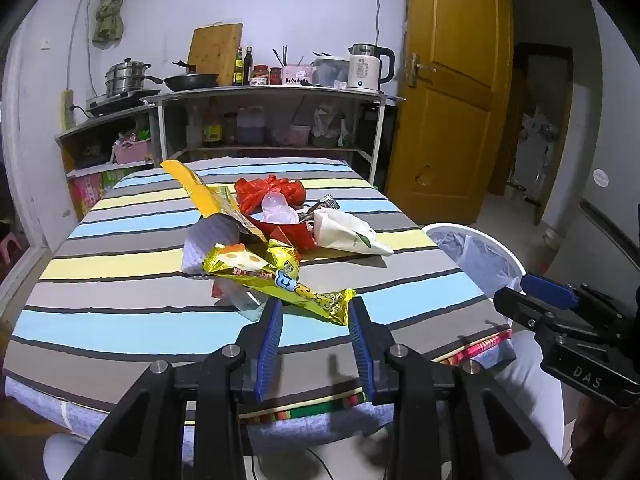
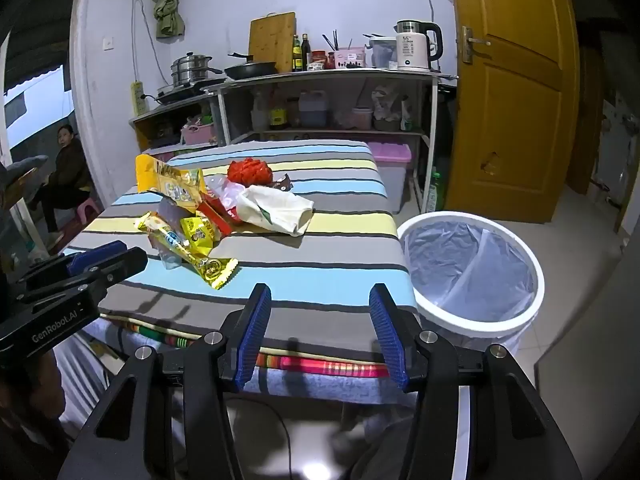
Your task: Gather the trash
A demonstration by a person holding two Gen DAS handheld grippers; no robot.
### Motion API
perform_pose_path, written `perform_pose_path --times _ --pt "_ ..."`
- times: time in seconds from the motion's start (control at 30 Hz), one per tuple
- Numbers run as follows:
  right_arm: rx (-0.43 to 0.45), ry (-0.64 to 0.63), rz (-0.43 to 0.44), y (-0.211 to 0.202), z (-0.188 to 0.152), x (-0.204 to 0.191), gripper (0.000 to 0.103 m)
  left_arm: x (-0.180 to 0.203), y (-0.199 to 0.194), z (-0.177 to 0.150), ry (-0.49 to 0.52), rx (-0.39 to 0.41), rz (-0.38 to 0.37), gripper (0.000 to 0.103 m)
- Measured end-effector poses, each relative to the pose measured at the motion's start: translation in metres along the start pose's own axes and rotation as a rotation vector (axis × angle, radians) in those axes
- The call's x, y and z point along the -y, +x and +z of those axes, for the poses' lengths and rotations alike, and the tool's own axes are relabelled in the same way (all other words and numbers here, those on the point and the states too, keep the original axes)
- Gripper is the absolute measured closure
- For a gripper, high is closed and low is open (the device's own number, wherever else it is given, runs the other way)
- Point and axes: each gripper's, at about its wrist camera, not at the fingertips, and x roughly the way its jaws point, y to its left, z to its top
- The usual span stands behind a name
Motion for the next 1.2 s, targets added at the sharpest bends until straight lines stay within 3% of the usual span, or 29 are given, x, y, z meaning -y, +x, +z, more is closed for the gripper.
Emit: perform_pose_path --times 0.27,1.2 --pt "0.008 0.002 0.005 -0.001 0.000 0.000 0.051 0.003 0.006 0.001 -0.006 -0.024 -0.014 0.070" --pt "0.010 0.003 0.004 -0.002 0.000 -0.003 0.051 -0.004 -0.005 0.007 -0.020 0.005 -0.007 0.070"
